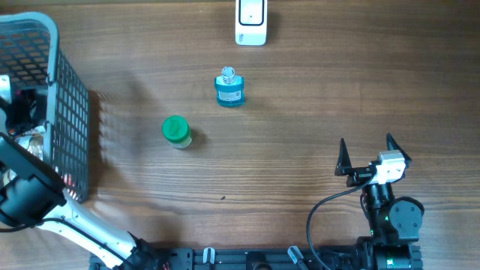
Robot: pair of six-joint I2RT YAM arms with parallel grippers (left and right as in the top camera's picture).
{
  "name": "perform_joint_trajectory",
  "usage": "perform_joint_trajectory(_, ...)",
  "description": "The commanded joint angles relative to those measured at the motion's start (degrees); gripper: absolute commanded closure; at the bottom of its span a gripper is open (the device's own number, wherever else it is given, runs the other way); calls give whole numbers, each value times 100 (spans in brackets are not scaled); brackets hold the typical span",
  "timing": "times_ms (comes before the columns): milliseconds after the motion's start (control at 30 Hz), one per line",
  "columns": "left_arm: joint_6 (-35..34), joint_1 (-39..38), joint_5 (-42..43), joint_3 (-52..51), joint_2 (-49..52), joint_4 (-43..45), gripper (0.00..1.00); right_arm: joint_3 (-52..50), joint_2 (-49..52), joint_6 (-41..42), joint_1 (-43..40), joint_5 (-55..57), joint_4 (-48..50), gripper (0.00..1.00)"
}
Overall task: Scan the item barcode
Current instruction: 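Lower the left gripper onto the red hex wrench pack and grasp it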
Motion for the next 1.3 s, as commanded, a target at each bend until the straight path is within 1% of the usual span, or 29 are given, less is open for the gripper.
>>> perform_joint_trajectory(0, 94, 79, 258, -37, 302, 2, 37, -7, -35, -44, 9, 52, 17, 0)
perform_joint_trajectory(167, 94, 61, 260, -37, 387, 308, 39, -7, -35, -44, 9, 52, 15, 0)
perform_joint_trajectory(233, 96, 35, 260, -37, 387, 337, 42, -7, -35, -44, 9, 52, 17, 0)
perform_joint_trajectory(300, 94, 9, 304, -37, 387, 332, 47, -7, -35, -46, 9, 52, 17, 0)
perform_joint_trajectory(333, 96, -9, 302, -37, 387, 334, 54, -7, -35, -46, 7, 52, 17, 0)
perform_joint_trajectory(367, 94, -31, 302, -37, 387, 337, 68, -7, -35, -44, 9, 52, 17, 0)
perform_joint_trajectory(433, 92, -52, 304, -37, 387, 321, 87, -7, -35, -44, 7, 52, 17, 0)
perform_joint_trajectory(500, 92, -57, 302, -37, 387, 323, 91, -7, -35, -44, 9, 52, 17, 0)
perform_joint_trajectory(533, 92, -57, 299, -37, 387, 323, 96, -7, -35, -46, 9, 52, 17, 0)
perform_joint_trajectory(833, 24, -57, 299, -37, 385, 319, 96, -7, -35, -44, 9, 52, 17, 0)
perform_joint_trajectory(1033, -568, -57, 295, -22, 262, 160, 96, -7, -35, -44, 7, 52, 17, 0)
perform_joint_trajectory(1167, -833, -57, 299, -20, -162, -118, 96, -7, -35, -46, 7, 52, 15, 0)
perform_joint_trajectory(1267, -901, -105, 297, -20, -546, -293, 96, -7, -35, -44, 9, 52, 17, 0)
